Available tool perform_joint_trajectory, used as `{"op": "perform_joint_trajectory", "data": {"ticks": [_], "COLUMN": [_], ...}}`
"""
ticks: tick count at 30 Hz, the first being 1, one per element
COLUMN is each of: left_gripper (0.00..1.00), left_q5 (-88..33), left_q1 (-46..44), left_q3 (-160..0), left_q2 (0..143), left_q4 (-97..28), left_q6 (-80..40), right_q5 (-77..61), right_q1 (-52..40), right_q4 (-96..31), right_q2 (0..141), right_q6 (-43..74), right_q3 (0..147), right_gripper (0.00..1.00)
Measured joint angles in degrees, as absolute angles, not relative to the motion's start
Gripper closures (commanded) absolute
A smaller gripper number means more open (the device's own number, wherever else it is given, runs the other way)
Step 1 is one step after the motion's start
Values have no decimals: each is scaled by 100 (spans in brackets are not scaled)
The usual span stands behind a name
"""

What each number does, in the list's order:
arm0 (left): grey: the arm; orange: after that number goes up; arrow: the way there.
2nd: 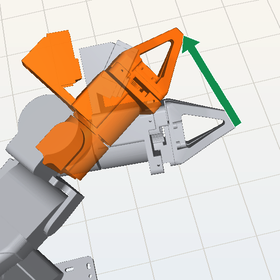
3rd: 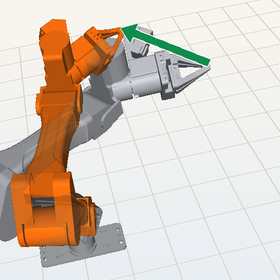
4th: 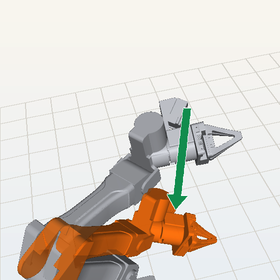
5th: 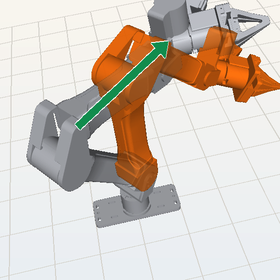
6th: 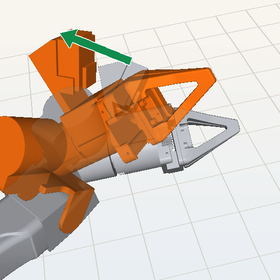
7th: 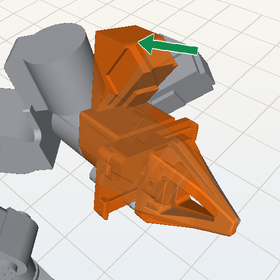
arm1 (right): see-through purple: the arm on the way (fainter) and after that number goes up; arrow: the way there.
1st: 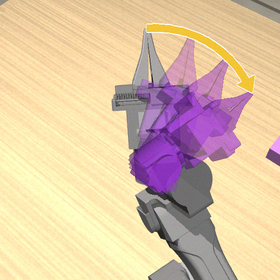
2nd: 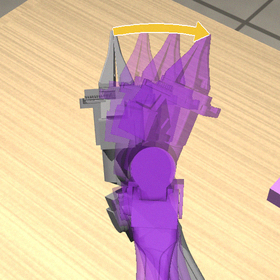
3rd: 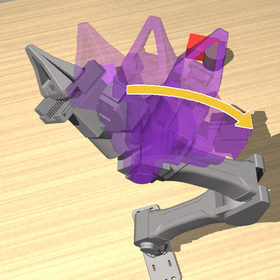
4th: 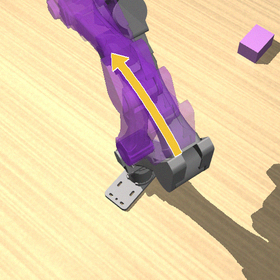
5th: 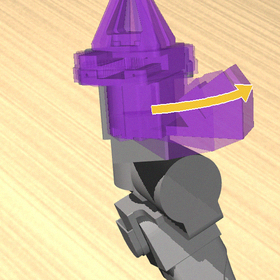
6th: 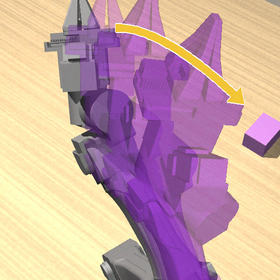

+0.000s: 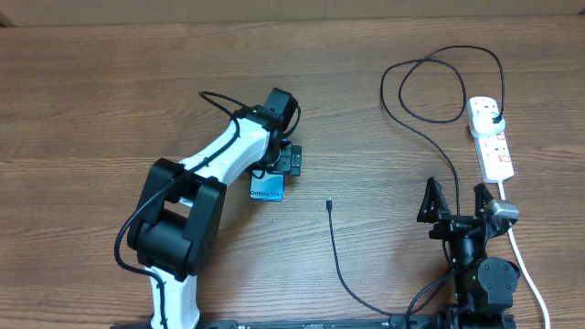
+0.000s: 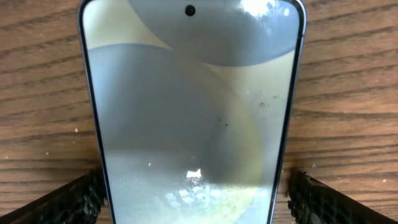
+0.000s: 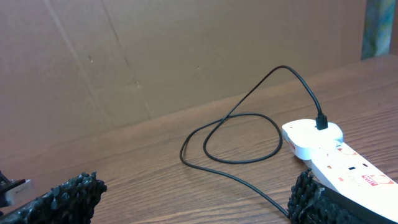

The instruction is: Plug charger to phone and switch on socket

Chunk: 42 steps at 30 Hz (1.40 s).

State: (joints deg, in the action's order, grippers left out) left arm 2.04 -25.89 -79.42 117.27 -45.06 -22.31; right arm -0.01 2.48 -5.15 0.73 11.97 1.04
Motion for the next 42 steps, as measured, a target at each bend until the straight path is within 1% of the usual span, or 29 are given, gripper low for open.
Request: {"op": "perform_joint_trajectory", "data": {"ticks": [7, 10, 12, 14, 26, 35, 42], "left_gripper": [0, 4, 5, 0, 0, 5, 5], "left_q5": [174, 174, 174, 174, 176, 200, 244], "left_q1": [-2589, -2589, -2589, -2589, -2589, -2589, -2589], "left_q3": [-7942, -7942, -7942, -7942, -7942, -7942, -7942], "left_q2": [11727, 11727, 11727, 11727, 11727, 11727, 11727], "left_q4": [-4495, -4495, -4495, -4495, -4442, -4438, -4491], "left_q6": [-2233, -2231, -2233, -2231, -2233, -2233, -2233], "right_q5": [-1, -1, -1, -1, -1, -3, -1], "right_q1": [248, 248, 248, 248, 248, 248, 248], "right_q4": [-513, -517, -515, -517, -519, -519, -515], "right_q2": [73, 73, 73, 73, 73, 73, 73], "right_q6": [1199, 1199, 1199, 1197, 1199, 1201, 1199], "right_q3": [104, 104, 104, 104, 104, 104, 104], "right_gripper": [0, 0, 0, 0, 0, 0, 0]}}
